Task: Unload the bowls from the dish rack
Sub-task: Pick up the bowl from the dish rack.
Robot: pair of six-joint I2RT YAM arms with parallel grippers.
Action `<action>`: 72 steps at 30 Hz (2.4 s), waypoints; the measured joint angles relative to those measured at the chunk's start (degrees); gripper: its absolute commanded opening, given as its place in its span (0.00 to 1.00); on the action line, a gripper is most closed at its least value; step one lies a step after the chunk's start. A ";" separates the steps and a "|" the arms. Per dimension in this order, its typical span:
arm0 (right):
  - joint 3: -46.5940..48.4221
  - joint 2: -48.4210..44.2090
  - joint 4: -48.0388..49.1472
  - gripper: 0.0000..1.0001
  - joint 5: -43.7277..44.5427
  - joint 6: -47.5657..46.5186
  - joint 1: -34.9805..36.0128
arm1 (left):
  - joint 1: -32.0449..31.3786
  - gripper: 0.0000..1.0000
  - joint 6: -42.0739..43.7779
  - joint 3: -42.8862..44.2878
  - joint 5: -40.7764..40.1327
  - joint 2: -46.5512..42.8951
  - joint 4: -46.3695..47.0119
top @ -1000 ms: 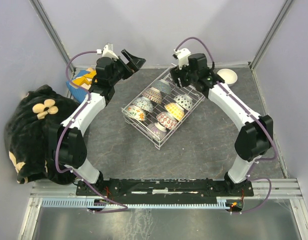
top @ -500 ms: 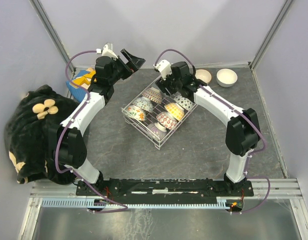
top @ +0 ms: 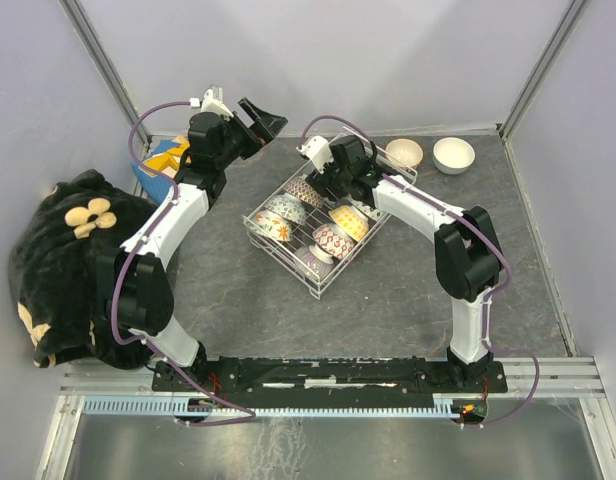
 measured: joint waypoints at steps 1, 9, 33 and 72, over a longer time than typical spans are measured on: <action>0.00 0.31 -0.02 0.78 0.20 -0.20 0.02 | 0.09 1.00 0.00 0.00 0.00 0.09 0.02; 0.02 1.27 1.14 0.74 1.99 -1.03 0.35 | 0.31 1.00 0.00 0.00 0.17 0.15 0.09; 0.39 3.23 6.67 0.57 4.09 -1.18 0.59 | 0.72 0.99 0.00 0.00 0.17 0.15 0.22; 8.76 7.28 3.15 0.46 5.84 4.46 -2.43 | 0.72 0.99 0.00 0.00 0.20 0.33 0.39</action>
